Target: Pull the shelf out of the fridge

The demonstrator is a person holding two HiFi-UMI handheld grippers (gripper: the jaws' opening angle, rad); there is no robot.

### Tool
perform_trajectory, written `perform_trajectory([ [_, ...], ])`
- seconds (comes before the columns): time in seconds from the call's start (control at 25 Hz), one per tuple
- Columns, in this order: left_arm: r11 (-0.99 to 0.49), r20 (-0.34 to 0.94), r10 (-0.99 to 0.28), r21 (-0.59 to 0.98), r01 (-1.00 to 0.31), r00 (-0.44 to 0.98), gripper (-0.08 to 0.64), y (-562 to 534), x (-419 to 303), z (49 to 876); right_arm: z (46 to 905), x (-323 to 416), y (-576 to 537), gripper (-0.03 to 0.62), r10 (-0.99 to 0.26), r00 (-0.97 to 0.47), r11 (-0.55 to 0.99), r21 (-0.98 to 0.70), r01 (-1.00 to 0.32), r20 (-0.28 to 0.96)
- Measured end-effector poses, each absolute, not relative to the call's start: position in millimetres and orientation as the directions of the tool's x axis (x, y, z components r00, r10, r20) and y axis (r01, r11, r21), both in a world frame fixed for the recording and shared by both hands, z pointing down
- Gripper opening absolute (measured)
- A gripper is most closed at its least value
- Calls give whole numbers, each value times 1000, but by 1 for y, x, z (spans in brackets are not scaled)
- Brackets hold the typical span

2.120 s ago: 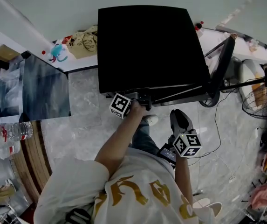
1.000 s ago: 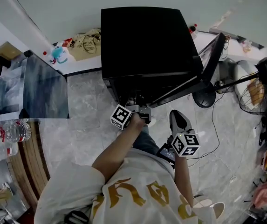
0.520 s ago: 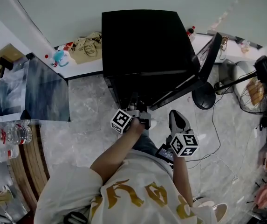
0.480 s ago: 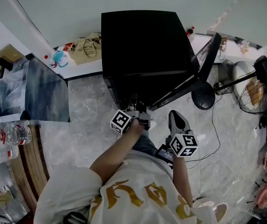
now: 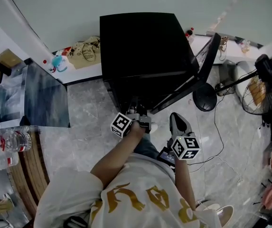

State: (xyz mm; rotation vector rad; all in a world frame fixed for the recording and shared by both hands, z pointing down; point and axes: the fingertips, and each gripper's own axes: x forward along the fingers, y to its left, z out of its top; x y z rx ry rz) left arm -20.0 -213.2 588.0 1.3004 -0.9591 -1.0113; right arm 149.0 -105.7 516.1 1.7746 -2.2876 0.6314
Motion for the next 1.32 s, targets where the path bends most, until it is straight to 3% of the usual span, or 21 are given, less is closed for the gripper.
perform_trajectory([
  [1.32, 17, -5, -953, 997, 71, 304, 17, -214, -17, 587, 519, 142, -107, 23, -867, -300, 222, -231, -947, 398],
])
